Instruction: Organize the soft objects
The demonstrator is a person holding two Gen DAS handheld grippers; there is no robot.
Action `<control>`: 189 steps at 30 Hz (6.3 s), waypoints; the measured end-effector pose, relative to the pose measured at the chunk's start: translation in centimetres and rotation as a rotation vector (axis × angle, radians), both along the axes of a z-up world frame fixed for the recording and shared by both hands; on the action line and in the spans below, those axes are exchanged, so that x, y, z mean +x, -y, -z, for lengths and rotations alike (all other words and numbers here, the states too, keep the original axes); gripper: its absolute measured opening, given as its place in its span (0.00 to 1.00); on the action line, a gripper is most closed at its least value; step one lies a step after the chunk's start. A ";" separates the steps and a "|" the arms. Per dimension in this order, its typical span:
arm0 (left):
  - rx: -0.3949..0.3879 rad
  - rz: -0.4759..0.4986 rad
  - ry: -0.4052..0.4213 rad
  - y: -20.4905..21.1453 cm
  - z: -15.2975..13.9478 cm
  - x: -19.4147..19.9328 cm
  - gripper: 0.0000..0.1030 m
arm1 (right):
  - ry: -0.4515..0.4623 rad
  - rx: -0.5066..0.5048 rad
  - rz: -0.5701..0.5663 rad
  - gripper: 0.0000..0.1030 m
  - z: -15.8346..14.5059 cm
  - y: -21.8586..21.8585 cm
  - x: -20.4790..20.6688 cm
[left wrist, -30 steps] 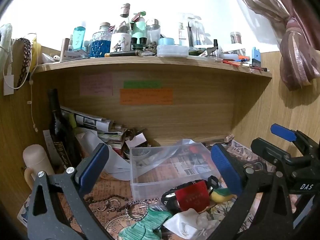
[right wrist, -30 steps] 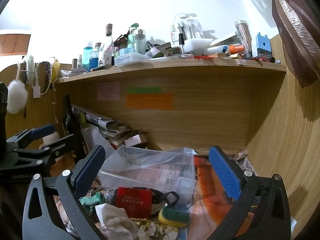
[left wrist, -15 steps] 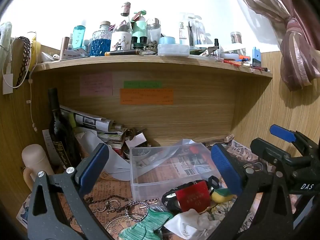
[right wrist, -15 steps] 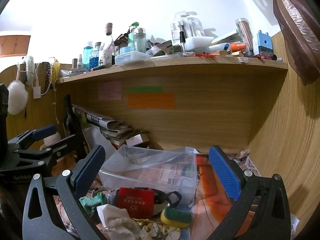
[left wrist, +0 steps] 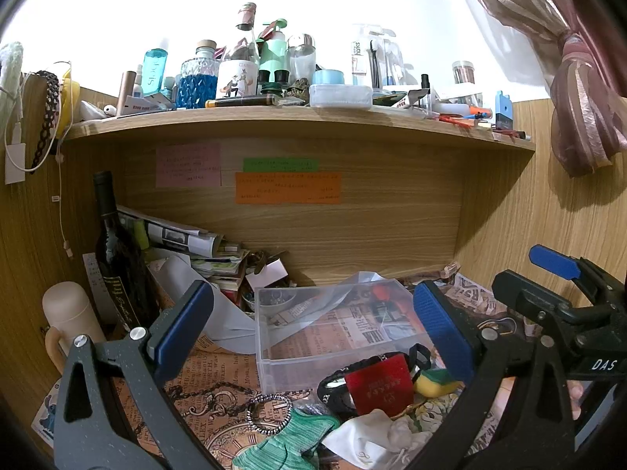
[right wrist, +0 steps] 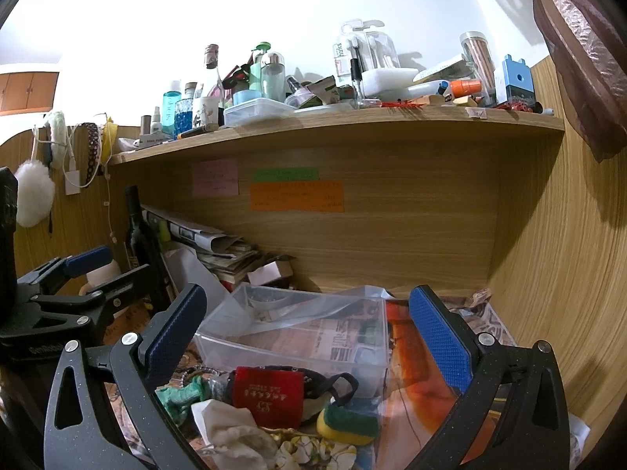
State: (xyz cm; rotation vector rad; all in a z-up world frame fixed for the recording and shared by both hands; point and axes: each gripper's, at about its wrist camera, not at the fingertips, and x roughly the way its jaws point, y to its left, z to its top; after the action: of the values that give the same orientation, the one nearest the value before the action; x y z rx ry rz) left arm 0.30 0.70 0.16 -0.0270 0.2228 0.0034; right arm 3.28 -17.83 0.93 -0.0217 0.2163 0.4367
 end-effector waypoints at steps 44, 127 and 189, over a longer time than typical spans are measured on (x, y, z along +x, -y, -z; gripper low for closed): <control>-0.002 -0.001 0.002 -0.4 0.4 -0.3 1.00 | 0.003 0.011 -0.006 1.00 0.0 0.2 -0.4; -0.087 0.066 -0.288 -5.7 5.0 8.0 0.27 | -0.237 -0.029 0.007 0.55 3.7 1.6 6.9; -0.030 0.122 -0.452 -4.7 8.8 8.7 0.82 | -0.354 -0.129 -0.055 0.79 6.7 -1.1 5.8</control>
State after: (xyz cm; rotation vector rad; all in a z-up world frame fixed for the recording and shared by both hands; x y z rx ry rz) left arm 8.98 5.44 -8.68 -0.0421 0.6760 -0.1159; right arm 9.10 -16.70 -5.79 -0.0773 0.5938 0.4790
